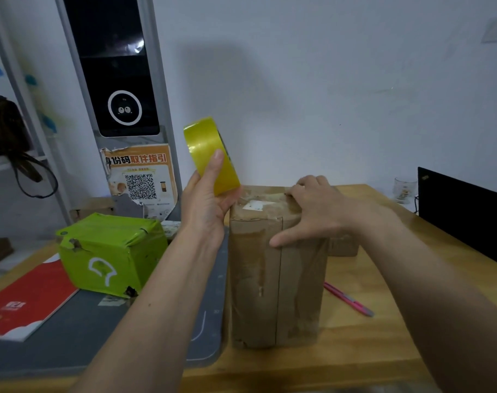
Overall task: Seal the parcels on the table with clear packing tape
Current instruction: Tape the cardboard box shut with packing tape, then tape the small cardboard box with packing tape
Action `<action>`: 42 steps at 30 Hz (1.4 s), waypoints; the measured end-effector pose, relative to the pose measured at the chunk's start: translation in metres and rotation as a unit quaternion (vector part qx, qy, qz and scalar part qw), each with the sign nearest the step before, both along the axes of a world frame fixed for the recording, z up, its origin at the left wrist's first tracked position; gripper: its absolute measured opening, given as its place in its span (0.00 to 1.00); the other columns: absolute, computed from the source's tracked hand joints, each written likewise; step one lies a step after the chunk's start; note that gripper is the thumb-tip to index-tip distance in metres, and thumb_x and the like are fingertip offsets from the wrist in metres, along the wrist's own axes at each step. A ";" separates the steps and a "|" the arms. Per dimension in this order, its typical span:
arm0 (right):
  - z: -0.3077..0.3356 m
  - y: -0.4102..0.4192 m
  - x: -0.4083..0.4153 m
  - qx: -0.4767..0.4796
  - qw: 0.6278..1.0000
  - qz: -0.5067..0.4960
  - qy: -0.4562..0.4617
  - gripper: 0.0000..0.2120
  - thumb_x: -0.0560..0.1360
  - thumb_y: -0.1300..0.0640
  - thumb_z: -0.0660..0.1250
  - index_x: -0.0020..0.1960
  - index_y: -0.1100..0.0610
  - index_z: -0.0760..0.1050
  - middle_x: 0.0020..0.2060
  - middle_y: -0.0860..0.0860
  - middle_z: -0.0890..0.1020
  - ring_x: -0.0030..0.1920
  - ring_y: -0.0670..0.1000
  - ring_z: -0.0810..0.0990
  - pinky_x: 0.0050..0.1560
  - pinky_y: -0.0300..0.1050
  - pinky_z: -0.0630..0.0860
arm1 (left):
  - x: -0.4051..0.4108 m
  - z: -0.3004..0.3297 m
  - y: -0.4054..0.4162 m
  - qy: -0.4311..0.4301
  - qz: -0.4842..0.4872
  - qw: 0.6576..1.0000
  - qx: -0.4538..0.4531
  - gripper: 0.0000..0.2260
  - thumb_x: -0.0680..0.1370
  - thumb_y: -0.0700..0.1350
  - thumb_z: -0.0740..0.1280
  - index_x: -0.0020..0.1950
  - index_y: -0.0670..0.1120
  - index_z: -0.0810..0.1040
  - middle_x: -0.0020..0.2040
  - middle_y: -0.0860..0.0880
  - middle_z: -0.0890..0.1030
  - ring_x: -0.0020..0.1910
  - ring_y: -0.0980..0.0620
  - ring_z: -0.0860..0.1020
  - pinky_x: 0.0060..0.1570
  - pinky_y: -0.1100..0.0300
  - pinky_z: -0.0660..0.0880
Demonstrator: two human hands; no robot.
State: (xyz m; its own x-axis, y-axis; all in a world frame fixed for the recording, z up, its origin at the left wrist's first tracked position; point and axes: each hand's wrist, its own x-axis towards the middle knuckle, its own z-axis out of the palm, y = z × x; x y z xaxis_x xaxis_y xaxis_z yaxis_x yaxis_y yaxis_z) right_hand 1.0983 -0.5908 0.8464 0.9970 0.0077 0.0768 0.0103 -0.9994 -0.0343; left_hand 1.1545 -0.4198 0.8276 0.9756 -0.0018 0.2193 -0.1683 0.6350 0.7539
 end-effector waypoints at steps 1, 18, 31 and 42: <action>0.002 -0.001 0.001 0.029 0.999 0.006 0.014 0.52 0.62 0.26 0.69 0.74 0.56 0.59 0.70 0.54 0.64 0.70 0.55 0.61 0.70 0.53 0.65 | 0.000 -0.001 0.001 0.001 -0.003 1.000 -0.002 0.07 0.76 0.49 0.72 0.51 0.50 0.80 0.53 0.48 0.82 0.56 0.47 0.81 0.52 0.52 0.82; -0.096 -0.081 -0.049 0.846 0.459 -0.206 -0.176 0.15 0.72 0.39 0.70 0.53 0.46 0.75 0.52 0.52 0.80 0.52 0.56 0.79 0.54 0.63 0.77 | -0.022 -0.016 -0.017 0.004 -0.083 0.995 -0.053 0.19 0.69 0.50 0.73 0.59 0.49 0.78 0.60 0.47 0.81 0.59 0.48 0.80 0.54 0.52 0.81; -0.143 -0.130 -0.013 0.890 0.122 -0.239 -0.370 0.34 0.75 0.44 0.70 0.76 0.51 0.60 0.64 0.55 0.71 0.65 0.59 0.72 0.60 0.56 0.78 | -0.004 -0.067 -0.102 0.093 -0.197 0.976 -0.017 0.20 0.69 0.50 0.71 0.59 0.46 0.78 0.64 0.44 0.81 0.64 0.46 0.79 0.52 0.53 0.81; -0.164 -0.182 0.030 0.862 0.229 -0.342 -0.296 0.29 0.78 0.54 0.69 0.75 0.55 0.62 0.71 0.57 0.67 0.69 0.61 0.68 0.58 0.56 0.77 | 0.017 -0.104 -0.137 0.145 -0.224 0.964 0.013 0.25 0.68 0.49 0.72 0.65 0.47 0.77 0.62 0.45 0.82 0.61 0.45 0.80 0.50 0.54 0.82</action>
